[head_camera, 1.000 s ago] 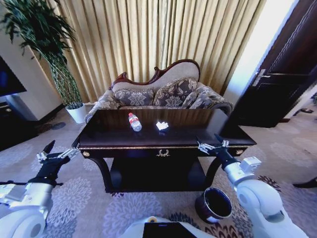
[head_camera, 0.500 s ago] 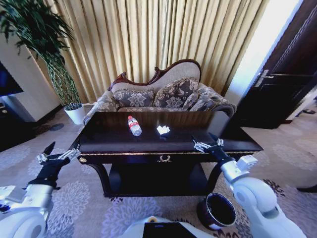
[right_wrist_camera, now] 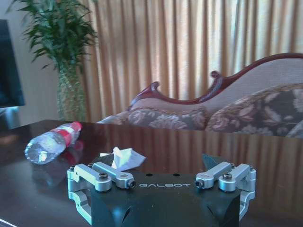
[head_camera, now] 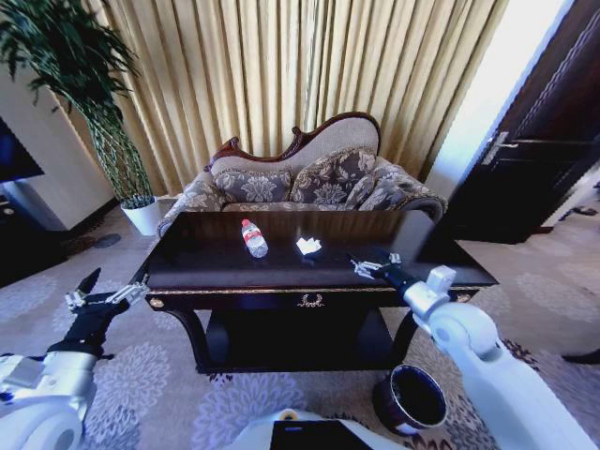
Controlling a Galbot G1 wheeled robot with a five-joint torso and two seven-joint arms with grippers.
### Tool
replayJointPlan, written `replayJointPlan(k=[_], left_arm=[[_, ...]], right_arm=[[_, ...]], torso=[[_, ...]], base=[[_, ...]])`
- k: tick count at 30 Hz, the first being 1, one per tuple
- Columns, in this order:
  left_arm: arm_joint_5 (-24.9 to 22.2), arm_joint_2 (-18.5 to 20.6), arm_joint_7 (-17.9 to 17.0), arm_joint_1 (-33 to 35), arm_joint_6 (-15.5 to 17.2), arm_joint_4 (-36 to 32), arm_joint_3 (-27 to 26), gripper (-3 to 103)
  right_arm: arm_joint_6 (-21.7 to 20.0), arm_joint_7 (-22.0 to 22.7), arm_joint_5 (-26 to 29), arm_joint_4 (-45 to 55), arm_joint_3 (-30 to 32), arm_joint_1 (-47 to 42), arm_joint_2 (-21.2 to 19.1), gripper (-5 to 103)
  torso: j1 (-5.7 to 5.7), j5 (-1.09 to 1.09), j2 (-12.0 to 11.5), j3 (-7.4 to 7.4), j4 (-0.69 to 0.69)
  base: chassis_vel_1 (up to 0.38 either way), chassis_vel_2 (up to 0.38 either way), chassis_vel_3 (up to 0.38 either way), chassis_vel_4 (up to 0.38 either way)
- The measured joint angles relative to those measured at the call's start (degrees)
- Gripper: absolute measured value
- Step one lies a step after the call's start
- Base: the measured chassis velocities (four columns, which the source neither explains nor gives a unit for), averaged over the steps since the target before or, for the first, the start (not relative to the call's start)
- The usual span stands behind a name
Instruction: Move to the front of the table and place the trash on the table into the trash bin.
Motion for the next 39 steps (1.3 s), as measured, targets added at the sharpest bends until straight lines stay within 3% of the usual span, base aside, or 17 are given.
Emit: replayJointPlan(k=[3,8,19,39], left_arm=[[0.39,-0.21,0.00,0.18,-0.02,0.00,0.72,100],[0.43,-0.18,-0.03,0.35,-0.02,0.00,0.81,100],[0.04,-0.01,-0.09,1.02,-0.05,0.00,-0.58,100],[0.04,0.24,-0.80,1.53,-0.04,0.00,-0.67,100]], right_arm=[[-0.48,0.01,2.60,-1.76,-5.57,4.90,-2.30,100],[-0.66,0.02,2.80,-2.84,-9.13,8.34,-2.59,100],[-2.71,2.89,2.99,-6.89,-19.50,18.30,1.55,100],[-3.14,3.31,1.33,-14.18,-24.17,23.08,4.52,100]], torso=[[0.00,0.00,0.00,0.00,-0.01],[0.00,0.00,0.00,0.00,-0.01],[0.00,0.00,0.00,0.00,0.00],[0.00,0.00,0.00,0.00,-0.01]], base=[[0.000,0.000,0.000,0.000],[0.000,0.000,0.000,0.000],[0.000,0.000,0.000,0.000],[0.000,0.000,0.000,0.000]])
